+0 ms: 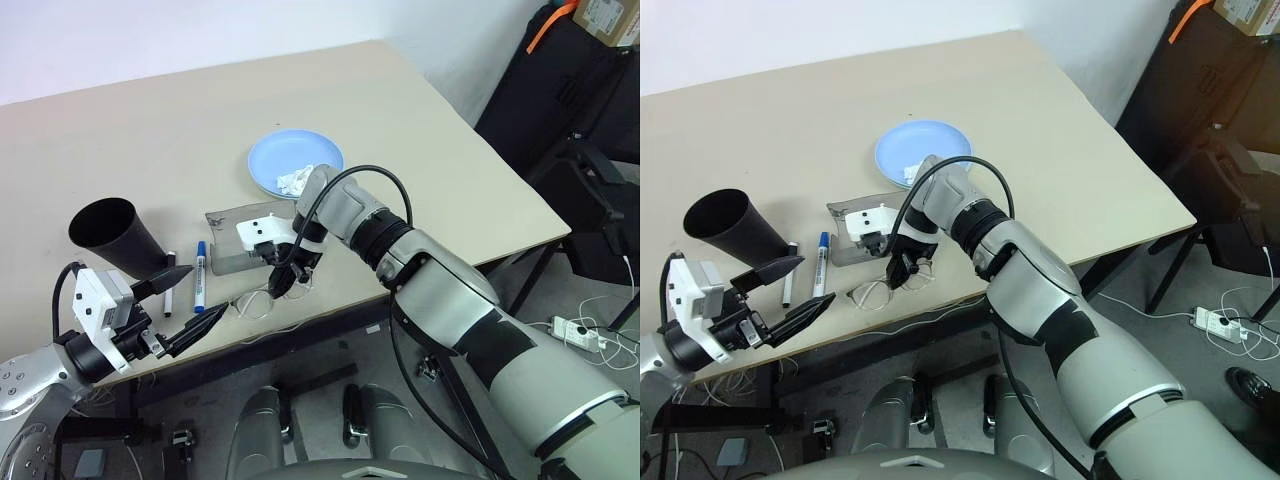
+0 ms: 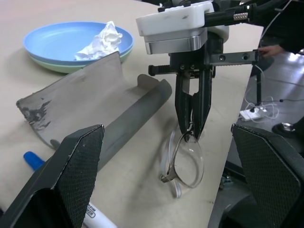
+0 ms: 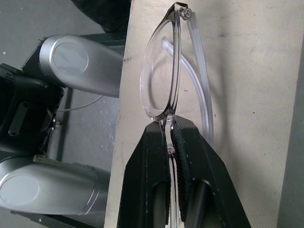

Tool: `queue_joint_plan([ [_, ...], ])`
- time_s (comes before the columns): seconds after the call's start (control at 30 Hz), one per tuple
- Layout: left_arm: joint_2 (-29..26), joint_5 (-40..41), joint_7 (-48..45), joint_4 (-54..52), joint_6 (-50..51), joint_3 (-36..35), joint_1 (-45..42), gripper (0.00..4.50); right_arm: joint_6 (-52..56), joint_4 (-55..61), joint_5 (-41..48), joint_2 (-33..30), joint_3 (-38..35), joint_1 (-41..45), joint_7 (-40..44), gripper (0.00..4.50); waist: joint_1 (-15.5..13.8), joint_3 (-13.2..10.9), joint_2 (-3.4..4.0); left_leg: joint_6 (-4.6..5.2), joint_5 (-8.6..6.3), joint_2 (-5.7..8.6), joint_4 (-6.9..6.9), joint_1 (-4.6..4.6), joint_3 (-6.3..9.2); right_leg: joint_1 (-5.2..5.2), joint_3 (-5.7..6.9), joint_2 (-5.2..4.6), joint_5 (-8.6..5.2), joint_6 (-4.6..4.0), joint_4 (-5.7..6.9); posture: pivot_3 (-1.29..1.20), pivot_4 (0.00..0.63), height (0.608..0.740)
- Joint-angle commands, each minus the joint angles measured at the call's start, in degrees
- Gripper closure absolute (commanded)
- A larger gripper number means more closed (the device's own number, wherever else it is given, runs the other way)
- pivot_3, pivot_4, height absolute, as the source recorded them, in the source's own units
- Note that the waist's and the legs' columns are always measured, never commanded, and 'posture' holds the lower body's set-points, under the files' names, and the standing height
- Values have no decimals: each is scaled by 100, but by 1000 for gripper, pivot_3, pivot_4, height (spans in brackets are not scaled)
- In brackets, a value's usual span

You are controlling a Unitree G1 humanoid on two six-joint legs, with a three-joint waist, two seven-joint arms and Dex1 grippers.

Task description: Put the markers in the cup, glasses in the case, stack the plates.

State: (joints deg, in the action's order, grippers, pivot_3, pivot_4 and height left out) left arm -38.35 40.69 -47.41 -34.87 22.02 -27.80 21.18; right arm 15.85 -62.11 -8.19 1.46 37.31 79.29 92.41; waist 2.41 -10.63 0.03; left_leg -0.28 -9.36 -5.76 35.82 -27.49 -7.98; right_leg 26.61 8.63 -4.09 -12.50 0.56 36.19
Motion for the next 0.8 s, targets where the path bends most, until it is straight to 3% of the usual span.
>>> queue_joint_plan([
  [0.03,-70,2,-80,-2,-91,-91,-34,0,-40,187,165,-206,-97,272,9,4465,-3,0,-1,0,0,0,-6,-1,-4,-3,-3,0,1,0,-2,0,150,719],
  [0.27,-45,4,-129,46,-93,-92,-69,0,167,402,958,-649,-98,757,9,4465,15,0,-2,-2,1,4,-13,0,-36,13,-25,1,1,0,-5,0,150,719],
  [0.4,-30,15,-116,31,-84,-99,-85,0,24,-81,908,-654,-475,1115,9,4465,6,0,-2,-4,3,2,-11,4,-49,14,-36,8,5,7,0,0,150,719],
  [0.8,-21,103,48,-237,-23,-252,101,0,-975,-1166,391,-166,-1530,1269,-1635,4465,6,2,-4,-5,4,-4,-8,3,-55,37,-42,9,13,-5,1,0,150,719],
])
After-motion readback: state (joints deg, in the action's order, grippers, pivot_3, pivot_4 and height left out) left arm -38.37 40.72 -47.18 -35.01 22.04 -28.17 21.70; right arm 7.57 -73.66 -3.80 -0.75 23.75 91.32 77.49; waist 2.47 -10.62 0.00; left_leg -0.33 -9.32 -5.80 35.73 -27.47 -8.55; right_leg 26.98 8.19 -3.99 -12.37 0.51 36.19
